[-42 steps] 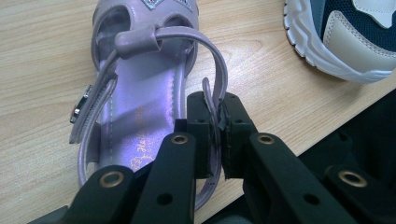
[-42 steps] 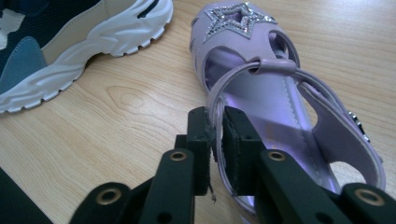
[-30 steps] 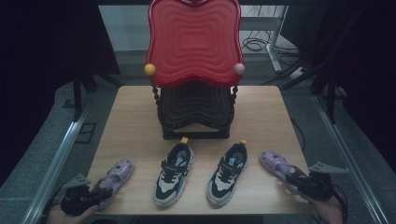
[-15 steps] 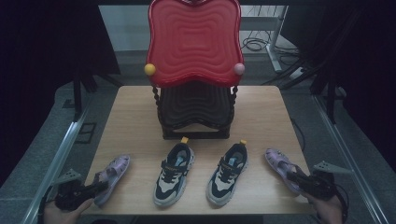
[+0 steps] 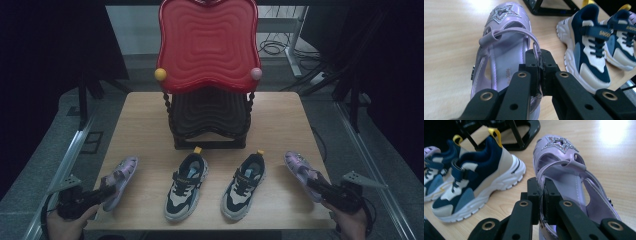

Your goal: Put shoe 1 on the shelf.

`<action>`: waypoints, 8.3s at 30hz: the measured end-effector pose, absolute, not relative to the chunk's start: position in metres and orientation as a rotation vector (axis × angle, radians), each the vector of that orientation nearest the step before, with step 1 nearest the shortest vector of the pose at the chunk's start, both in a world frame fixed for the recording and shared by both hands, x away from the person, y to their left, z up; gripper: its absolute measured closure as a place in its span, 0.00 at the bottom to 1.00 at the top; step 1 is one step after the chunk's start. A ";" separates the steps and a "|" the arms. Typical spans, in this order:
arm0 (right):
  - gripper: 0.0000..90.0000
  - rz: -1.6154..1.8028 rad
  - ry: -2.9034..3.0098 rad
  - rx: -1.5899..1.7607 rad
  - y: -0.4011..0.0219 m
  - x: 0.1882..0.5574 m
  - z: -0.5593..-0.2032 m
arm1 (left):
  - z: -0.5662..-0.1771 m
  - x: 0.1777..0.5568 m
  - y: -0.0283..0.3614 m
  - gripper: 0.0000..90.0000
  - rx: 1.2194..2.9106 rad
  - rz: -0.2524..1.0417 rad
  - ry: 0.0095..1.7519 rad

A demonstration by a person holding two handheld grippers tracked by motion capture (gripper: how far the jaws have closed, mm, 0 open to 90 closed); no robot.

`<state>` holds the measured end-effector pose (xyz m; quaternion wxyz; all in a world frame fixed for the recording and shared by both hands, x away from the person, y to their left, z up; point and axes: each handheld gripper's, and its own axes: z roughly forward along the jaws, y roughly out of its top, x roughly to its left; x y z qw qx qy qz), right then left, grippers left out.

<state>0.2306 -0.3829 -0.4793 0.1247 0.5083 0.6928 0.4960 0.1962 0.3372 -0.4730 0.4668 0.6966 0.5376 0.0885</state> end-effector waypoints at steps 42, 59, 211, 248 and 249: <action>0.95 1.684 1.974 1.273 -0.333 0.260 -0.431 | -0.425 0.234 0.301 0.96 1.644 0.241 1.128; 0.95 1.727 1.991 1.232 -0.311 0.271 -0.424 | -0.414 0.243 0.287 0.96 1.640 0.231 1.075; 0.95 1.645 1.718 1.257 -0.125 0.397 -0.400 | -0.400 0.397 0.132 0.96 1.598 0.568 0.933; 0.74 1.433 1.794 1.214 -0.101 0.419 -0.423 | -0.429 0.415 0.109 0.69 1.716 0.636 0.952; 0.71 1.436 1.804 1.212 -0.102 0.419 -0.422 | -0.427 0.414 0.111 0.69 1.718 0.634 0.949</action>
